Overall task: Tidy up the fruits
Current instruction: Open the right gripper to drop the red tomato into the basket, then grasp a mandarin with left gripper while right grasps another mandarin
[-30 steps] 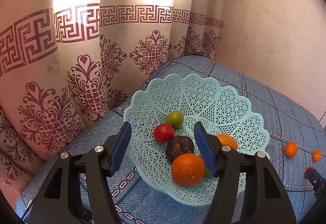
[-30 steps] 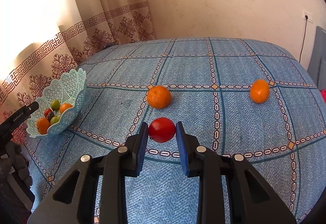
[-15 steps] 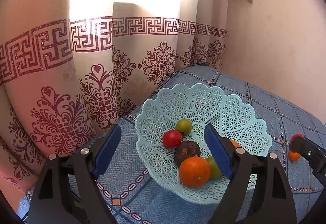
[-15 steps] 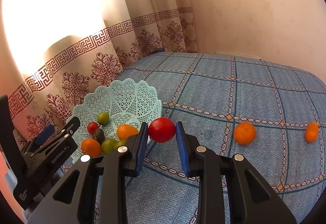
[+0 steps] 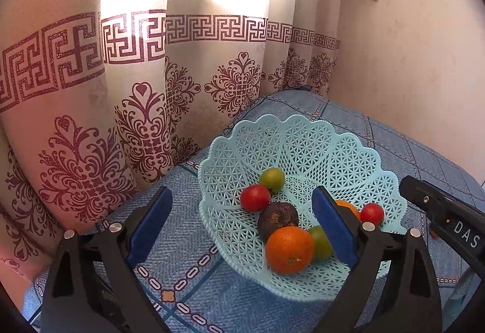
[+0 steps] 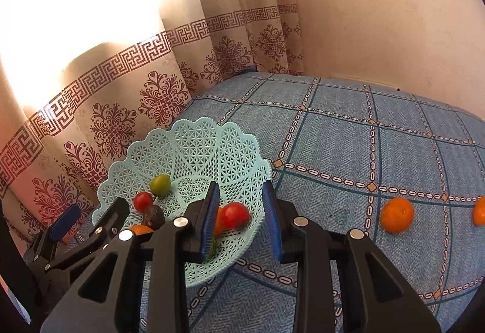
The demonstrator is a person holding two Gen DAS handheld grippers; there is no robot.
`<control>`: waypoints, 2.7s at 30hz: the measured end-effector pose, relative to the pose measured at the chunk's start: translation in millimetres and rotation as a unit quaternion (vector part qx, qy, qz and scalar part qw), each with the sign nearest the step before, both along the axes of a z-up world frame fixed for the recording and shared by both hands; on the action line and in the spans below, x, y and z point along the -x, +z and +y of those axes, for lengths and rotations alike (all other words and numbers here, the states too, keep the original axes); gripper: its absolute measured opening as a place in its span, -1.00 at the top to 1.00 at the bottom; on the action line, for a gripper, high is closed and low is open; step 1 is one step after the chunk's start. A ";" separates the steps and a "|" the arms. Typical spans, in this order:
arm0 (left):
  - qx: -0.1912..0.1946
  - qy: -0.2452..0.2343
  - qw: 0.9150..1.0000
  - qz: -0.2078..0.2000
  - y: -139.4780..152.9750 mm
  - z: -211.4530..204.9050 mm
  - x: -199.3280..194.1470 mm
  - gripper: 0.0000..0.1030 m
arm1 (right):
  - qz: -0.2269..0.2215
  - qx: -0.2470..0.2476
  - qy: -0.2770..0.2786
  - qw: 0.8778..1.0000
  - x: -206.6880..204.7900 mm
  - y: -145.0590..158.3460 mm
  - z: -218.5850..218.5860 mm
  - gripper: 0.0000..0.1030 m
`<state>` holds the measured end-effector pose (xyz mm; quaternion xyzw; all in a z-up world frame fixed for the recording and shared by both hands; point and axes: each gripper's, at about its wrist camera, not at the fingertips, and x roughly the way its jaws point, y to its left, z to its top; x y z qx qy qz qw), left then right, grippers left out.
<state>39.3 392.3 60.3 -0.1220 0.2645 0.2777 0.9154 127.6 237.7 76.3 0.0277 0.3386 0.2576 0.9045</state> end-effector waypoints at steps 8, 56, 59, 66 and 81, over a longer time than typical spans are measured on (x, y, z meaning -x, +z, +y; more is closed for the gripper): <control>-0.025 0.001 1.000 -0.001 3.7 -10.7 -0.9 -0.84 | 0.009 -0.004 -0.030 0.999 1.4 -6.8 -24.3 0.38; -0.145 -0.095 0.985 -0.006 27.1 -93.4 -10.6 -0.89 | 0.075 0.010 -0.204 0.976 5.9 -66.7 -224.8 0.08; -0.145 -0.112 0.983 -0.005 30.1 -100.8 -11.7 -0.89 | 0.078 0.005 -0.216 0.973 2.1 -67.7 -238.7 0.08; -0.122 -0.161 0.979 0.004 33.1 -116.0 -18.4 -0.89 | 0.078 0.010 -0.244 0.967 -7.8 -68.1 -262.8 0.08; -0.097 -0.265 0.959 0.031 25.9 -171.6 -41.9 -0.89 | 0.079 0.022 -0.280 0.956 -64.8 -72.0 -297.0 0.08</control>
